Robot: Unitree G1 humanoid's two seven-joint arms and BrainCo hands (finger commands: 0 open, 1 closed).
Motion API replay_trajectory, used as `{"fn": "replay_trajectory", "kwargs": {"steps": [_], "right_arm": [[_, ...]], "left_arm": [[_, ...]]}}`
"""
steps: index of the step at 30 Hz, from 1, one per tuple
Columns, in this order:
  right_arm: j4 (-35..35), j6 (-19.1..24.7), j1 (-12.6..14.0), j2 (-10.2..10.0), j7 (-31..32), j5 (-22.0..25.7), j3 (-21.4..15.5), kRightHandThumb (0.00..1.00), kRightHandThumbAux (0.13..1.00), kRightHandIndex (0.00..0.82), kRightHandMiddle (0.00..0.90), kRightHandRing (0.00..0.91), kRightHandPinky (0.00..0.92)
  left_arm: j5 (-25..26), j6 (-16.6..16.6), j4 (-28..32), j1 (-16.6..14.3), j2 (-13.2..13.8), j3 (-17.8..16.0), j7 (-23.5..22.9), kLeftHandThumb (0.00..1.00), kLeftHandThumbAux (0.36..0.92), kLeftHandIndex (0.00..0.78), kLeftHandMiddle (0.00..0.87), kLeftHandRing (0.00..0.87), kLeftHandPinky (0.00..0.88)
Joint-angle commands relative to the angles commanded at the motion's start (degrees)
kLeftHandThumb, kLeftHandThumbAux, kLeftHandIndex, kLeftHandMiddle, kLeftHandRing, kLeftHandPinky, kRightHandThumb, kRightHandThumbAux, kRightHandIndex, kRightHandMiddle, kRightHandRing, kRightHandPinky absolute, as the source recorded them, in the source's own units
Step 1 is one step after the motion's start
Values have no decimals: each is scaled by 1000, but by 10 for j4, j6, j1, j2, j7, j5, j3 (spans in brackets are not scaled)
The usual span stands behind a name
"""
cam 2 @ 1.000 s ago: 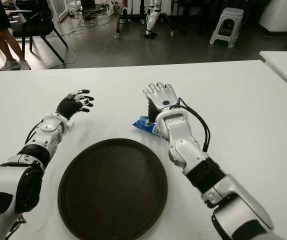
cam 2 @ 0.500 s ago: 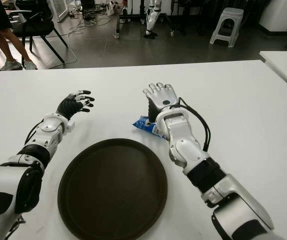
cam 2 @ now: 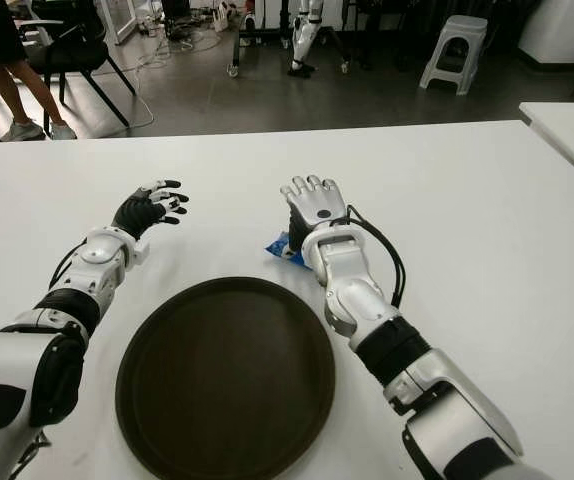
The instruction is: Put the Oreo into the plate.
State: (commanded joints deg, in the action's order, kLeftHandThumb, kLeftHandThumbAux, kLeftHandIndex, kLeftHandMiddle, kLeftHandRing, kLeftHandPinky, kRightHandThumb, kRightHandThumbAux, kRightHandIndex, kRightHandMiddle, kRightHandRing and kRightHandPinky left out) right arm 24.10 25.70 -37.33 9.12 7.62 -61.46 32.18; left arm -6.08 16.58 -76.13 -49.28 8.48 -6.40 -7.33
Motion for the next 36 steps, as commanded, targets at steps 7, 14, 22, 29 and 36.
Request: {"fn": "replay_trajectory", "kwargs": {"steps": [7,14,22,29,36], "right_arm": [[30,15,-11,-13,-18,9,-4,0,724,0,0,0,0],[58,19,-20,-17,-53,15,-6,0,687,0,0,0,0],[114,3,-32,-19,-130,16,0,0,647,0,0,0,0],[142,-11,-34,-23,-184,17,7,0,647,0,0,0,0],[170,-18,-37,-28,-197,24,15,0,655,0,0,0,0]], "left_arm": [[2,-3,0,-1,-2,-2,0,63,662,224,354,367,388],[7,-8,0,-3,-5,-6,-2,66,666,239,347,354,375],[7,-6,1,-2,-6,-9,1,75,682,223,351,363,398],[4,-3,2,-1,-5,-6,3,86,670,215,346,360,396],[5,-2,2,-1,-4,-5,-1,92,655,228,344,347,371]]}}
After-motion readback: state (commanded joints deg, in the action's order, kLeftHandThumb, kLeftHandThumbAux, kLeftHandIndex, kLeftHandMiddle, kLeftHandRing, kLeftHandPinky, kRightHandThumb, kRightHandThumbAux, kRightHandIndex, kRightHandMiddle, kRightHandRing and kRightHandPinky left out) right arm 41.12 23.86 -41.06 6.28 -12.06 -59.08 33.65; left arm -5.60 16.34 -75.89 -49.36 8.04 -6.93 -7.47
